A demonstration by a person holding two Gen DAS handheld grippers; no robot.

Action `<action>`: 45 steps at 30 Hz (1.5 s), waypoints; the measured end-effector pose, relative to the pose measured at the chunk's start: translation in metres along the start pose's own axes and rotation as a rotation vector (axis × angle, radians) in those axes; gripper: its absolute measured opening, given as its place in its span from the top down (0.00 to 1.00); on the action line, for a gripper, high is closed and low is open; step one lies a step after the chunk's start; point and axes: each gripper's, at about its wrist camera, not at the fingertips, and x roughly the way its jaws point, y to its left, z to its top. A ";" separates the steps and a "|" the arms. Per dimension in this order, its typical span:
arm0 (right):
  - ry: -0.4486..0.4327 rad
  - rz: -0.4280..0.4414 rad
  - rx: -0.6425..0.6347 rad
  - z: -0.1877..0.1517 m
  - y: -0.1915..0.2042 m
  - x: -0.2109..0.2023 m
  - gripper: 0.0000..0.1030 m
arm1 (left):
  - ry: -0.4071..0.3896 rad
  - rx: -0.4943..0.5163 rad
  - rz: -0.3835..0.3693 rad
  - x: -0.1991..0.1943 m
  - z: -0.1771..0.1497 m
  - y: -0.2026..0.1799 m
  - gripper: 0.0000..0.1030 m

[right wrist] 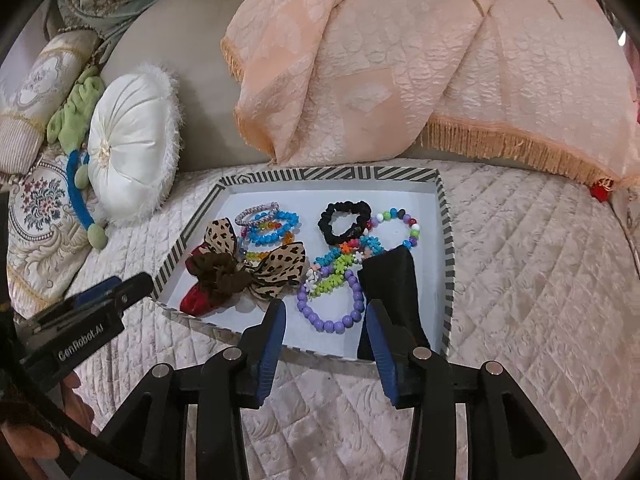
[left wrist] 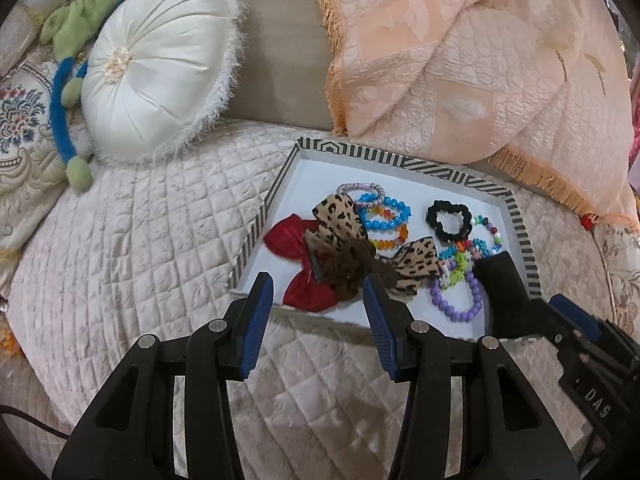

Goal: Organize jewelry

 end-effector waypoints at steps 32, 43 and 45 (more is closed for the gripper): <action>-0.087 -0.048 -0.039 -0.007 0.027 -0.053 0.61 | -0.138 0.023 0.043 -0.077 -0.016 -0.004 0.55; -0.073 -0.036 -0.036 -0.007 0.029 -0.051 0.61 | -0.133 0.039 0.061 -0.077 -0.017 -0.008 0.55; -0.073 -0.036 -0.032 -0.007 0.028 -0.051 0.61 | -0.133 0.038 0.061 -0.077 -0.017 -0.008 0.55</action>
